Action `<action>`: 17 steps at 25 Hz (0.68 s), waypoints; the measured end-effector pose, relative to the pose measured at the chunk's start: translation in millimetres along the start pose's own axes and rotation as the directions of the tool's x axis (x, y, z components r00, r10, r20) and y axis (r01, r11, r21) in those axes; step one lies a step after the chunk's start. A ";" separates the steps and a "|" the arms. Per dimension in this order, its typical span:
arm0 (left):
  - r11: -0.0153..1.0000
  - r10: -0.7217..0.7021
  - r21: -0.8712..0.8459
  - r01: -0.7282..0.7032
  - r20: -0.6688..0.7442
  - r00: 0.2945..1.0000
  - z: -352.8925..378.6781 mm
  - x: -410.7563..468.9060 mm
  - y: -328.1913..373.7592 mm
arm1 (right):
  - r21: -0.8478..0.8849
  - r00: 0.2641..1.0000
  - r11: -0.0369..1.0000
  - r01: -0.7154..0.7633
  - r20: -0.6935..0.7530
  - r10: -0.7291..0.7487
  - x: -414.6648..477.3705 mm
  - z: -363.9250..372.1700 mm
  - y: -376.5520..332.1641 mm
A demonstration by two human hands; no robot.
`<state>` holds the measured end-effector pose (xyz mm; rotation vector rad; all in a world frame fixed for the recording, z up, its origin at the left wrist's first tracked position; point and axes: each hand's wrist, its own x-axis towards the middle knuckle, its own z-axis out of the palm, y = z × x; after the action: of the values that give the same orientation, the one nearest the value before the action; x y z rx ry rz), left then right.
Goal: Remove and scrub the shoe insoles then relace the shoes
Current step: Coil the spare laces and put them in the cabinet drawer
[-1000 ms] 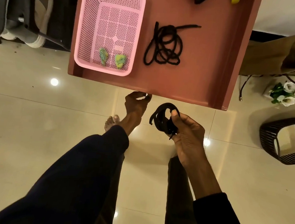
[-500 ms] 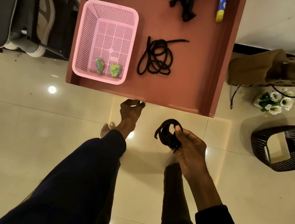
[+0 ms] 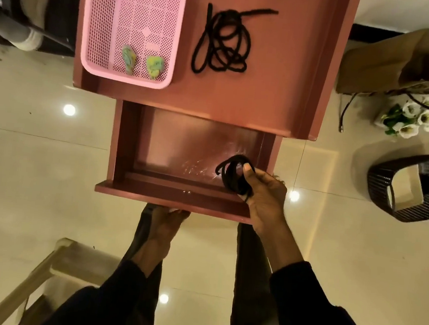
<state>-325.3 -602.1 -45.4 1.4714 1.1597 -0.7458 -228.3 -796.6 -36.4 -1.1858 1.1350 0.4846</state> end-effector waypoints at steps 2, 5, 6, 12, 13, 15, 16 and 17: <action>0.999 0.031 0.024 -0.031 0.019 0.999 -12.1 -15.0 -1.6 | -0.043 1.000 0.999 -0.013 -0.026 0.012 11.4 2.8 14.2; 0.996 -0.029 0.082 0.019 0.113 0.993 -35.1 -31.5 20.0 | -0.080 0.998 0.997 -0.005 -0.061 0.000 27.5 13.7 25.3; 0.997 -0.054 0.060 0.045 0.151 0.987 -41.3 -30.7 29.8 | -0.102 0.996 0.995 0.010 -0.082 -0.019 34.3 18.9 27.1; 0.979 0.160 -0.147 -0.141 0.127 0.979 -32.0 -12.6 76.9 | -0.225 0.981 0.970 0.088 -0.152 -0.124 87.1 50.9 33.4; 0.976 0.175 -0.152 -0.154 0.136 0.975 -27.9 -7.6 79.5 | -0.224 0.978 0.972 0.071 -0.177 -0.112 94.6 52.3 34.4; 0.978 0.171 -0.148 -0.148 0.159 0.972 -19.3 -0.2 84.3 | -0.211 0.970 0.977 0.041 -0.226 -0.089 106.3 52.5 36.2; 0.980 0.165 -0.140 -0.142 0.167 0.972 -15.0 1.5 87.3 | -0.192 0.966 0.981 0.039 -0.242 -0.085 111.6 52.0 36.8; 0.981 0.166 -0.132 -0.144 0.181 0.969 -11.1 3.4 89.0 | -0.175 0.964 0.984 0.042 -0.251 -0.086 114.9 52.1 37.8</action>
<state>-242.5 -586.7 -14.3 1.3434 0.9154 -0.6830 -189.3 -764.0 -157.8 -1.4609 1.2919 0.3897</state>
